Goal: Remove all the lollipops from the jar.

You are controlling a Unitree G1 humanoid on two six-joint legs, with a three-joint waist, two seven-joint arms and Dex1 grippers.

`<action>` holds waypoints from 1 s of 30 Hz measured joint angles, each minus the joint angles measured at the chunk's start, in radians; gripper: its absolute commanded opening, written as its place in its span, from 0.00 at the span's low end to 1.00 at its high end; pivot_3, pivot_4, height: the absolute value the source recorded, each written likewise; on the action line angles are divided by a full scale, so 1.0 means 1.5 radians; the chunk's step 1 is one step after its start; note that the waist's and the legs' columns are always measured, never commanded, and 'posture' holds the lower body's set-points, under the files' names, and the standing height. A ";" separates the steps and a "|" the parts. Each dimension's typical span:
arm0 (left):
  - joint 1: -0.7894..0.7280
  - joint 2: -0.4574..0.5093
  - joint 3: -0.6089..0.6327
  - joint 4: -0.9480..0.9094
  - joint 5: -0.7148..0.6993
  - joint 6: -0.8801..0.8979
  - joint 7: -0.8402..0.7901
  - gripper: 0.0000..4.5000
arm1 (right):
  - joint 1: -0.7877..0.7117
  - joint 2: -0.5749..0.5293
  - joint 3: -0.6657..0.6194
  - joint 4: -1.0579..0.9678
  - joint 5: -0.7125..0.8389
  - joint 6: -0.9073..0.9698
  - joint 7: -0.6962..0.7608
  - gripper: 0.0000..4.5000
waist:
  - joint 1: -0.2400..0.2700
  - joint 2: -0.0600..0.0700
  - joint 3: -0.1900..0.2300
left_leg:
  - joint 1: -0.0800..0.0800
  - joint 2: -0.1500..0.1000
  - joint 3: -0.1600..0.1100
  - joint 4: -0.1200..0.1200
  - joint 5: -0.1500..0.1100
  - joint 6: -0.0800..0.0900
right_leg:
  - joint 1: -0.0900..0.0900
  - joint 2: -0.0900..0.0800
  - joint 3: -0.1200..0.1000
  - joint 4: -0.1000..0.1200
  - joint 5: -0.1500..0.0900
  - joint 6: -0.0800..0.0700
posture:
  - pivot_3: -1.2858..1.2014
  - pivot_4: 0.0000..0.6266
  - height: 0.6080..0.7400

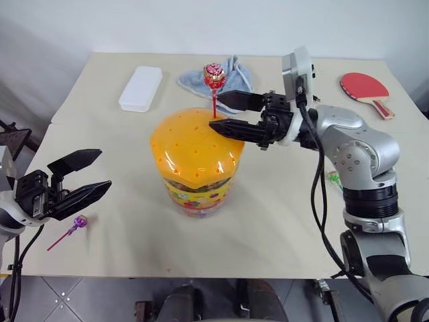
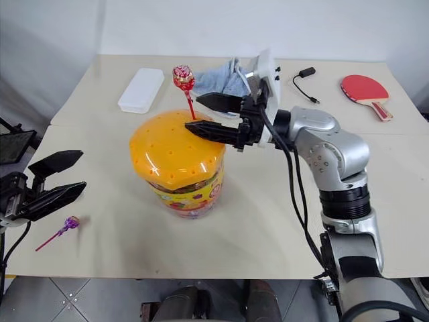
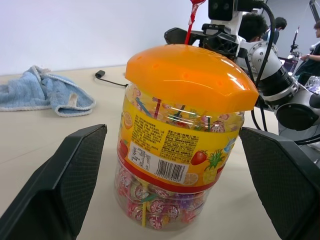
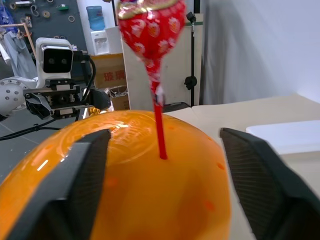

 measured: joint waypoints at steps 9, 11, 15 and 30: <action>0.002 -0.006 0.000 -0.003 0.000 -0.013 0.009 1.00 | -0.027 0.030 -0.005 0.005 0.001 0.000 -0.008 0.00 | -0.001 0.000 0.000 | 0.000 0.001 0.001 0.000 0.000 0.000 | 0.000 0.001 0.000 0.000 0.000 0.000 | 0.52 0.24 1.00; -0.004 -0.006 -0.002 -0.003 -0.001 -0.013 0.012 1.00 | -0.028 0.041 -0.012 0.012 0.003 0.000 -0.013 0.00 | -0.001 0.000 0.000 | 0.000 0.001 0.001 0.000 0.000 0.000 | 0.000 0.001 0.000 0.000 0.000 0.000 | 0.52 0.24 1.00; -0.018 -0.006 -0.010 -0.018 -0.004 -0.013 0.013 1.00 | -0.035 0.047 -0.045 0.028 0.015 -0.021 -0.007 0.00 | 0.000 0.000 0.000 | 0.000 0.000 0.001 0.000 0.000 0.000 | 0.000 0.001 0.000 0.000 0.000 0.000 | 0.52 0.24 1.00; -0.026 0.090 -0.136 -0.051 0.084 -0.039 -0.114 1.00 | 0.206 -0.425 -0.133 0.231 -0.196 -0.072 0.064 0.00 | 0.002 0.001 0.001 | 0.000 0.001 0.004 -0.001 0.000 0.001 | 0.000 0.000 0.000 -0.002 0.000 0.000 | 0.52 0.24 1.00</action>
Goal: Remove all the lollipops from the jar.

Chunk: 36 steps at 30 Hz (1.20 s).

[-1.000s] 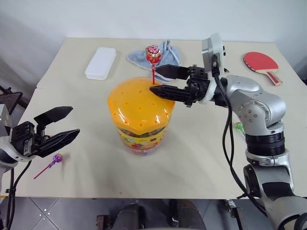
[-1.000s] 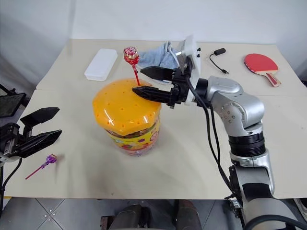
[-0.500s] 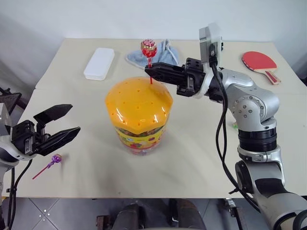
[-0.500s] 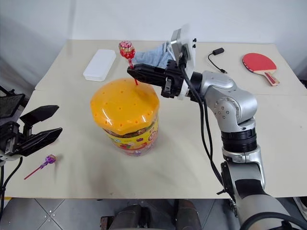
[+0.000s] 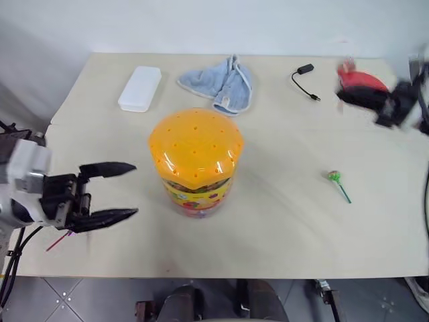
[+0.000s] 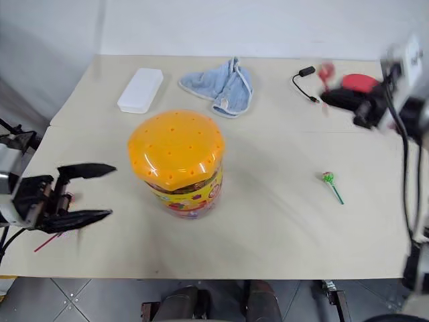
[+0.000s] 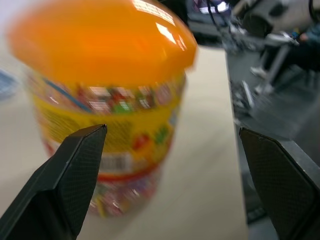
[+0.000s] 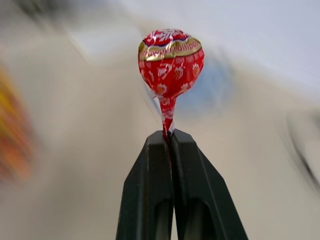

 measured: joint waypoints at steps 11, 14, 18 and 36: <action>0.002 -0.018 -0.038 0.021 0.058 -0.039 -0.005 1.00 | 0.172 0.045 0.032 -0.008 -0.121 0.051 -0.147 0.00 | -0.001 0.002 0.000 | 0.002 0.001 0.001 0.000 0.000 -0.001 | 0.000 -0.002 0.003 0.002 0.000 0.000 | 0.52 0.24 1.00; 0.001 -0.018 -0.038 0.024 0.070 -0.049 -0.003 1.00 | 0.174 0.050 0.030 0.001 -0.125 0.068 -0.153 0.05 | 0.002 0.002 0.000 | 0.001 0.001 -0.001 0.001 0.001 -0.001 | 0.001 -0.002 0.003 0.001 0.000 0.000 | 0.52 0.24 1.00; -0.004 -0.018 -0.038 0.031 0.082 -0.058 0.003 1.00 | 0.183 0.047 0.016 0.002 -0.130 0.076 -0.154 0.27 | 0.007 0.002 0.000 | 0.001 0.001 -0.002 0.001 0.001 -0.001 | 0.001 -0.002 0.003 0.001 0.000 0.000 | 0.52 0.24 1.00; -0.076 -0.015 -0.028 0.325 0.188 -0.222 -0.037 1.00 | 0.294 0.166 -0.252 -0.235 0.156 -0.200 0.161 0.99 | 0.015 0.002 0.000 | 0.001 0.000 -0.001 0.000 0.001 0.000 | 0.001 0.000 -0.001 0.001 0.000 0.000 | 0.52 0.24 1.00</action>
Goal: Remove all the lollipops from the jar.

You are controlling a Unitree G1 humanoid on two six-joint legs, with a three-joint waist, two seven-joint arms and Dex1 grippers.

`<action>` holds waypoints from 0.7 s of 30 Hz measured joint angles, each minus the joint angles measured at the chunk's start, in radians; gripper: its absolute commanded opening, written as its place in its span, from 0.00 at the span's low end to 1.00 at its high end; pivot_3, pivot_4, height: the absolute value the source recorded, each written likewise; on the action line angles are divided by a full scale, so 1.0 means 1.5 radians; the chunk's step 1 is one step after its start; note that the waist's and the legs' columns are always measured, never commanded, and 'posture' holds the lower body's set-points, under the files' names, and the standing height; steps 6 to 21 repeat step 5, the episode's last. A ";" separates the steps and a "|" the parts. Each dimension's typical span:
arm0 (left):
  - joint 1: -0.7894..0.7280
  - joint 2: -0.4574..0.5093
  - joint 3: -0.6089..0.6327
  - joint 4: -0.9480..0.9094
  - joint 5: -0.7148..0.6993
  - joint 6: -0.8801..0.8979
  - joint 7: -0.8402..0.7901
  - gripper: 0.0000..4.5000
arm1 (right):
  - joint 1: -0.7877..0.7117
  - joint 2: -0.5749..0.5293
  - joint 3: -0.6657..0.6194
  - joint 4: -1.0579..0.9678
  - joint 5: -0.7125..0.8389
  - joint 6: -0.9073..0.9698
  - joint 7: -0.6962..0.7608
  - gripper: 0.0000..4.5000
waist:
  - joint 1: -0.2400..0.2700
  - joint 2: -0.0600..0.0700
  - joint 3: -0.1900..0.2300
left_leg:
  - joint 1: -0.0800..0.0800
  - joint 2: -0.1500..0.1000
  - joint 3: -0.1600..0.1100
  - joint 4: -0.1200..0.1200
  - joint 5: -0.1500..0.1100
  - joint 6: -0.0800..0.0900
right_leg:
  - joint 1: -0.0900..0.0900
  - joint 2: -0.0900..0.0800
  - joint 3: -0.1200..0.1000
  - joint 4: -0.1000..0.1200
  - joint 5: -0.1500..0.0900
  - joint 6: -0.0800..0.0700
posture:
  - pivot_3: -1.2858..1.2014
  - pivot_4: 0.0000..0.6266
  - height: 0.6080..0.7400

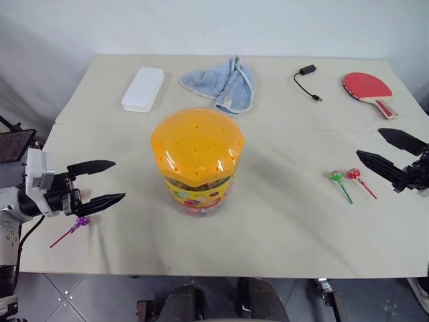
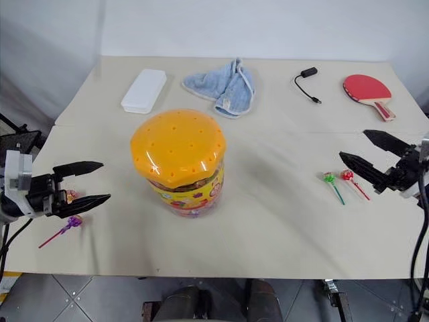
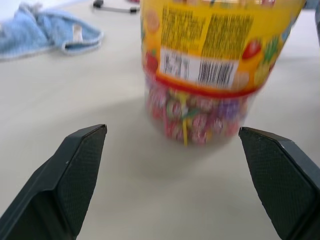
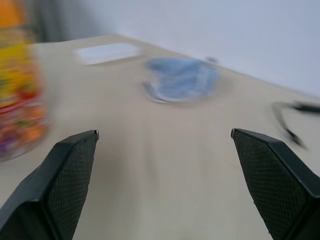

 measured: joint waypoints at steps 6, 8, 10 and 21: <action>-0.015 -0.006 0.000 0.047 0.041 -0.064 0.017 1.00 | 0.041 0.012 0.057 -0.088 0.027 -0.024 0.058 0.99 | 0.006 -0.002 -0.001 | 0.000 -0.001 -0.002 0.001 0.000 0.000 | 0.001 -0.002 0.001 0.000 0.000 0.000 | 0.52 0.24 1.00; -0.015 -0.006 0.000 0.047 0.041 -0.064 0.017 1.00 | 0.041 0.012 0.057 -0.088 0.027 -0.024 0.058 0.99 | 0.006 -0.002 -0.001 | 0.000 -0.001 -0.002 0.001 0.000 0.000 | 0.001 -0.002 0.001 0.000 0.000 0.000 | 0.52 0.24 1.00; -0.015 -0.006 0.000 0.047 0.041 -0.064 0.017 1.00 | 0.041 0.012 0.057 -0.088 0.027 -0.024 0.058 0.99 | 0.006 -0.002 -0.001 | 0.000 -0.001 -0.002 0.001 0.000 0.000 | 0.001 -0.002 0.001 0.000 0.000 0.000 | 0.52 0.24 1.00; -0.015 -0.006 0.000 0.047 0.041 -0.064 0.017 1.00 | 0.041 0.012 0.057 -0.088 0.027 -0.024 0.058 0.99 | 0.006 -0.002 -0.001 | 0.000 -0.001 -0.002 0.001 0.000 0.000 | 0.001 -0.002 0.001 0.000 0.000 0.000 | 0.52 0.24 1.00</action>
